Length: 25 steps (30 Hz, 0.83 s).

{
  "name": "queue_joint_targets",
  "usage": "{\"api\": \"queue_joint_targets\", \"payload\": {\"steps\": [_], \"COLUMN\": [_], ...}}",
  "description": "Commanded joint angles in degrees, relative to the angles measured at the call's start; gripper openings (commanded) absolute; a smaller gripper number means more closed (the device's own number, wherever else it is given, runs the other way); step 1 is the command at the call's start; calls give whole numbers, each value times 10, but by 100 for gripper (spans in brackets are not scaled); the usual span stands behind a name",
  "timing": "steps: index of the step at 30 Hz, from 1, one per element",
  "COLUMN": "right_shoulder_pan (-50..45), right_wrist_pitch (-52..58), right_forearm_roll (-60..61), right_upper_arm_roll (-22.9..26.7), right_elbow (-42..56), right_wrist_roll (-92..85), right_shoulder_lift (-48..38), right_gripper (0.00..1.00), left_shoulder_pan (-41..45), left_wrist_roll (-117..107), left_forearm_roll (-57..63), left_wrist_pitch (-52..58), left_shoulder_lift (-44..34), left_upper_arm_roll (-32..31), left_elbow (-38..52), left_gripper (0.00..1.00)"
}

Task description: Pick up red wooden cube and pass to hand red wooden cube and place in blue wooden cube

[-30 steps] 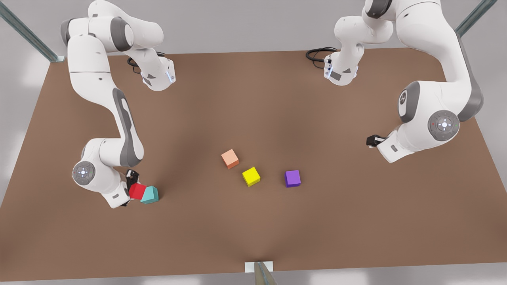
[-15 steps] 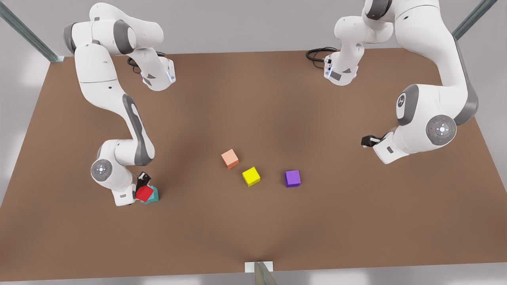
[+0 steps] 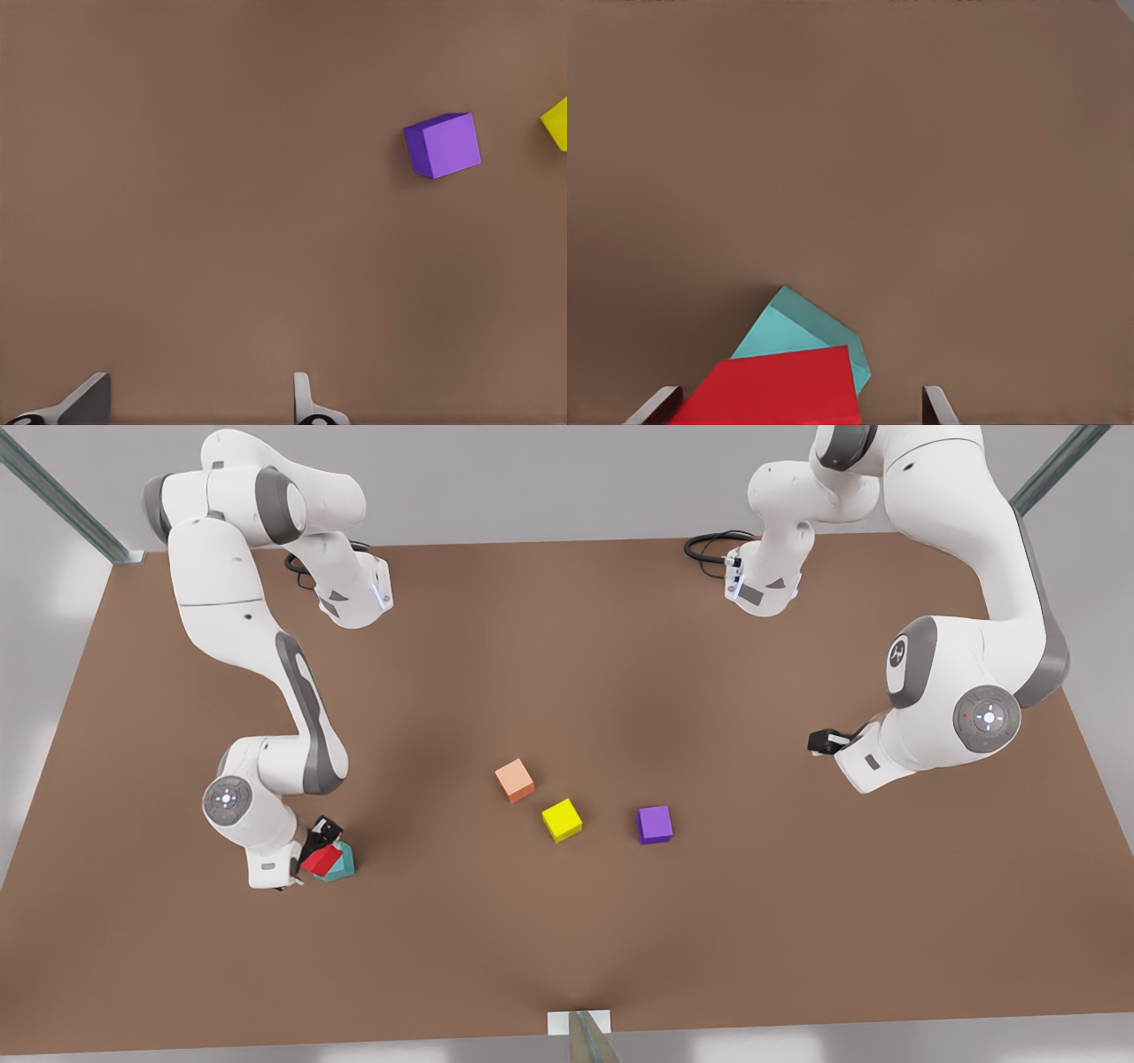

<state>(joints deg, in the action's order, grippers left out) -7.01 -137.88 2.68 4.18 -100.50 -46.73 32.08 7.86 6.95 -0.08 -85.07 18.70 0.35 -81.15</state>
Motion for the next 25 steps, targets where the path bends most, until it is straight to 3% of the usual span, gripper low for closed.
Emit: {"api": "queue_joint_targets", "payload": {"steps": [1,5,7,9,10,13,16,19,25], "right_shoulder_pan": [0,-13,-27,-33,-31,-17,38,46,53], "right_wrist_pitch": [23,130,301,405,516,626,620,563,568], "right_forearm_roll": [1,5,41,43,43,33,-22,-19,-20], "right_upper_arm_roll": [-1,-3,-7,-8,-8,16,-37,-38,-38], "right_elbow": [10,51,135,180,258,369,239,163,162], "right_wrist_roll": [63,105,326,589,595,594,582,583,575], "right_shoulder_lift": [-3,-26,-33,-39,-37,-45,-208,-253,-258], "right_gripper": [100,100,100,100,100,100,100,100,100], "left_shoulder_pan": [1,0,1,1,1,1,1,1,1], "left_wrist_roll": [1,1,1,1,1,1,1,1,1], "left_forearm_roll": [0,1,1,1,1,1,1,1,3], "left_wrist_pitch": [0,0,0,0,0,0,0,0,1], "left_shoulder_lift": [-1,0,0,1,1,1,0,1,0], "left_upper_arm_roll": [0,0,0,0,0,0,0,0,0], "left_elbow": [0,0,0,0,0,0,0,0,0], "left_gripper": [100,100,100,100,100,100,100,100,100]}}
